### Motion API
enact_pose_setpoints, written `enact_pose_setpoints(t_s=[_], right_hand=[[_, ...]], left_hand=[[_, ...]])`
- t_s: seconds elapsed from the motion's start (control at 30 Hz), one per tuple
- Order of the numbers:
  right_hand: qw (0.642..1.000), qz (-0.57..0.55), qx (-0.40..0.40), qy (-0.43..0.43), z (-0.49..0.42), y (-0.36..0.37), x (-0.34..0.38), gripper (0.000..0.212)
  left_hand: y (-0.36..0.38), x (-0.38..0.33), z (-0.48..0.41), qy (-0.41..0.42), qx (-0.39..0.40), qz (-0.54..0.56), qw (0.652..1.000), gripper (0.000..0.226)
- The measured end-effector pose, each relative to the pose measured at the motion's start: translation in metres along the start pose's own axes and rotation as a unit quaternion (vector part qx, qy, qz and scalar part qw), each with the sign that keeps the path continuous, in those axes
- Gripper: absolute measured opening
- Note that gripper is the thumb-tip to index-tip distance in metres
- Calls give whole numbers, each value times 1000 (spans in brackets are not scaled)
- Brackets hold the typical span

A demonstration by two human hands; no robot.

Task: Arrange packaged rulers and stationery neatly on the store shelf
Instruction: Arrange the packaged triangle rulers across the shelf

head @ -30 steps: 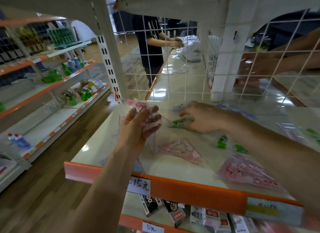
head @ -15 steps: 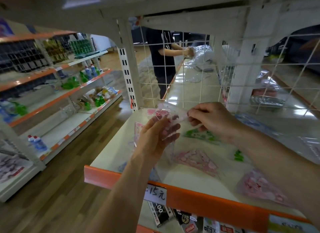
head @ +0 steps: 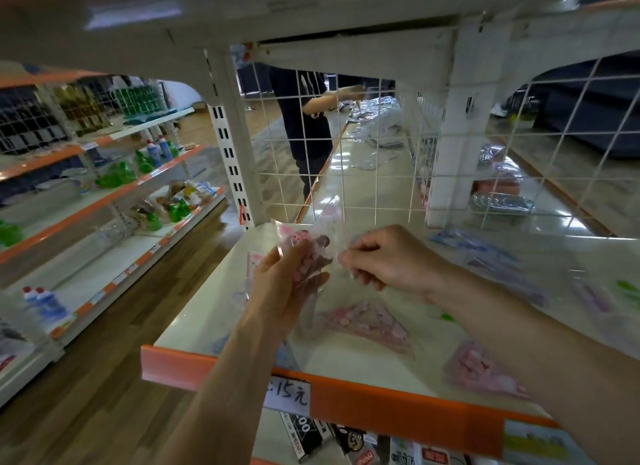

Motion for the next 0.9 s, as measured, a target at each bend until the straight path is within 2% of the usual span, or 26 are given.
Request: enact_pose_setpoints(t_s=[0.2, 0.3, 0.37, 0.4, 0.43, 0.5, 0.57, 0.63, 0.7, 0.77, 0.87, 0.9], right_hand=[[1000, -26, 2, 9, -2, 3, 2, 24], [998, -67, -12, 18, -5, -7, 4, 15], [996, -77, -51, -6, -5, -15, 7, 7], [993, -49, -105, -36, -5, -22, 10, 8], [982, 3, -174, -72, -3, -30, 14, 9], [936, 128, -287, -161, 6, -37, 22, 9], [885, 250, -302, -253, 12, -26, 23, 13], [840, 348, -275, -314, 13, -6, 15, 8], [819, 378, -261, -343, 11, 5, 8, 2], [814, 372, -264, -359, 9, 3, 6, 4], [785, 389, -262, -405, 12, -1, 5, 3], [782, 393, -255, -411, 13, 0, 5, 2]], left_hand=[[4, 0, 3, 1, 48, -36, 998, 17], [8, 3, 5, -16, 62, -12, 998, 21], [8, 4, 5, -25, 65, 10, 998, 17], [7, 4, 5, -28, 61, 11, 998, 16], [6, 4, 4, -31, 54, 8, 998, 15], [4, 5, 3, -34, 45, -8, 998, 16], [6, 4, 2, -45, 47, -11, 998, 29], [8, 3, 2, -54, 52, 9, 997, 54], [8, 1, 2, -44, 63, -4, 997, 67], [7, 1, 4, -16, 73, -41, 996, 55], [8, -1, 7, 8, 70, -45, 996, 16], [8, -2, 7, 11, 67, -40, 997, 10]])
Point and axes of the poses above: each hand's wrist, its own z-axis away from the middle knuckle, its own y-axis out of the palm, x = y × z, the point moved 4 cm from there along -z, towards the middle knuckle, and after that the axes turned 12 degrees about y, right-handed, at the moved point
